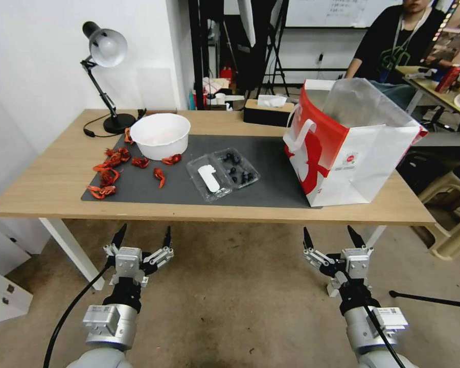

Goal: Close the takeout container lid, then place the container into the takeout bag.

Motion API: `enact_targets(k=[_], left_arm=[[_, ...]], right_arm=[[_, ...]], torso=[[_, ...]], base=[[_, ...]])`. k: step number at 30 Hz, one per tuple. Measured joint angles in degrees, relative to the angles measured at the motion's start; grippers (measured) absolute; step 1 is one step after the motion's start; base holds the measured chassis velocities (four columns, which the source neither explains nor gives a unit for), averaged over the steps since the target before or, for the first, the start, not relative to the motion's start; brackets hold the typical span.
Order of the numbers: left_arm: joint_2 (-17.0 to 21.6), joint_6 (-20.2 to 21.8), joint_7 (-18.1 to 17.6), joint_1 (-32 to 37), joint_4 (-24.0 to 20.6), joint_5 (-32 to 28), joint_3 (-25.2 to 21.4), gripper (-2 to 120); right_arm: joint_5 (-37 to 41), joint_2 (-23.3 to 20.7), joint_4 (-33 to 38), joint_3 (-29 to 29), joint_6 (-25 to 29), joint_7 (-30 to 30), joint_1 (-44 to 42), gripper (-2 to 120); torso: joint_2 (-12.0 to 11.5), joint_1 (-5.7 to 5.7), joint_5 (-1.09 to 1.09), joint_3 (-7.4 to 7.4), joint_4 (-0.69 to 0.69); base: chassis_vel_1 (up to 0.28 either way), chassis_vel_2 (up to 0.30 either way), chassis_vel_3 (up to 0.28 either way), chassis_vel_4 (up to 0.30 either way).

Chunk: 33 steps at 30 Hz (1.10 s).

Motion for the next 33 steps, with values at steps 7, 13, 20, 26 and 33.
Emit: enact_targets(k=[7, 13, 20, 26, 33], left_arm=[[0.00, 0.00, 0.00, 0.00, 0.00, 0.00, 0.00, 100], [0.00, 0.00, 0.00, 0.00, 0.00, 0.00, 0.00, 100], [0.00, 0.00, 0.00, 0.00, 0.00, 0.00, 0.00, 100], [-0.64, 1.19, -0.11, -0.54, 0.00, -1.39, 0.71, 100], [-5.29, 6.20, -0.61, -4.31, 0.61, -10.32, 5.49, 100]], right_arm=[[0.00, 0.00, 0.00, 0.00, 0.00, 0.00, 0.00, 100], [0.00, 0.00, 0.00, 0.00, 0.00, 0.00, 0.00, 100], [0.00, 0.00, 0.00, 0.00, 0.00, 0.00, 0.00, 100], [0.09, 0.01, 0.02, 0.07, -0.22, 0.00, 0.10, 100], [4.05, 0.58, 1.72, 3.48, -9.04, -0.28, 3.75, 100]], torso=[[0.00, 0.00, 0.00, 0.00, 0.00], [0.00, 0.00, 0.00, 0.00, 0.00], [0.00, 0.00, 0.00, 0.00, 0.00], [0.00, 0.00, 0.03, 0.00, 0.00], [0.00, 0.01, 0.03, 0.01, -0.01]], base=[[0.000, 0.000, 0.000, 0.000], [0.000, 0.000, 0.000, 0.000], [0.000, 0.000, 0.000, 0.000], [0.000, 0.000, 0.000, 0.000], [0.000, 0.000, 0.000, 0.000]])
